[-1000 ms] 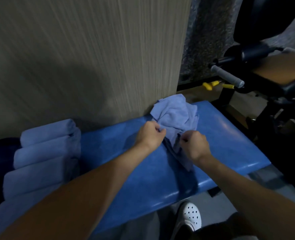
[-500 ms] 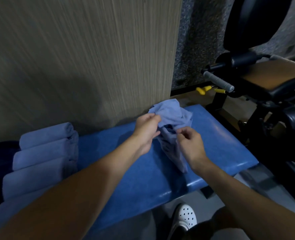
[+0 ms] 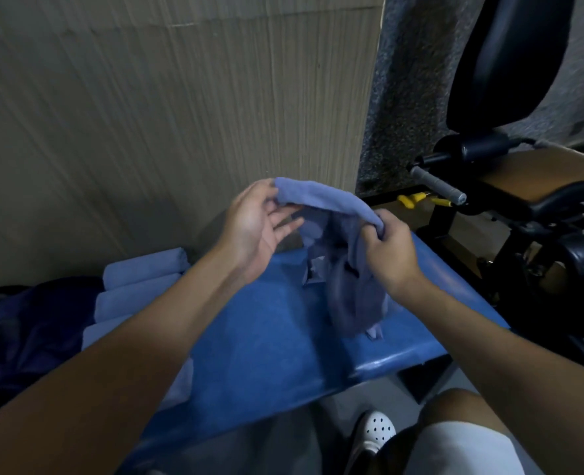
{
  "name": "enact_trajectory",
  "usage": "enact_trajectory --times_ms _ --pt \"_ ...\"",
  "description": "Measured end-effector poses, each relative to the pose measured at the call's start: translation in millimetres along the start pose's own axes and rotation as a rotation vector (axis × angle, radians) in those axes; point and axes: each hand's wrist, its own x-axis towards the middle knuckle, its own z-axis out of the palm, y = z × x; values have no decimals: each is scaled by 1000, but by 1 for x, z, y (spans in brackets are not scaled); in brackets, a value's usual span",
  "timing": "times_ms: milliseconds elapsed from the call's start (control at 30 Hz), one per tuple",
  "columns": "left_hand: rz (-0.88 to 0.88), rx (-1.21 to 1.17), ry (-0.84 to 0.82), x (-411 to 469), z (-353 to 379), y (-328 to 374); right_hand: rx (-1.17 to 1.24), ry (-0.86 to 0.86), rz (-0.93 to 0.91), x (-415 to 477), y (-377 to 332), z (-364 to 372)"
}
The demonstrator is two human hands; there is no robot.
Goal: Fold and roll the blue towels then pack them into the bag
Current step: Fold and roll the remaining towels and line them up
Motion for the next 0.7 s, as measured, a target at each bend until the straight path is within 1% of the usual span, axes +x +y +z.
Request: enact_trajectory --times_ms 67,133,167,200,233,267,333,367,400,433,500,600,633,700 --pt "-44 -22 33 -8 -9 -4 38 -19 -30 1 -14 -2" --pt "-123 126 93 -21 -12 -19 85 -13 -12 2 -22 -3" --pt "-190 204 86 -29 -10 -29 106 -8 7 3 -28 -3" --pt "-278 247 46 -38 -6 -37 111 -11 20 3 -34 -2" --pt "-365 238 -23 -46 -1 -42 91 -13 12 3 -38 0" --pt "-416 199 -107 -52 6 -45 59 -20 -7 2 -45 2" --pt "-420 102 -238 -57 16 -44 53 -44 -8 1 -58 8" --pt "-375 117 -285 -57 20 -42 102 -51 30 1 -65 10" --pt "-311 193 -295 -57 22 -41 157 -46 87 2 -72 10" --pt "-247 279 -251 -58 22 -40 204 -40 130 3 -78 10" --pt "-165 341 -79 -56 17 -43 300 -81 183 6 -85 7" --pt "-64 337 138 -48 6 -47 474 -330 226 5 -84 1" --pt "-40 347 184 -46 3 -44 470 -362 259 2 -79 0" --pt "-22 385 266 -43 -3 -37 375 -299 330 -6 -64 0"
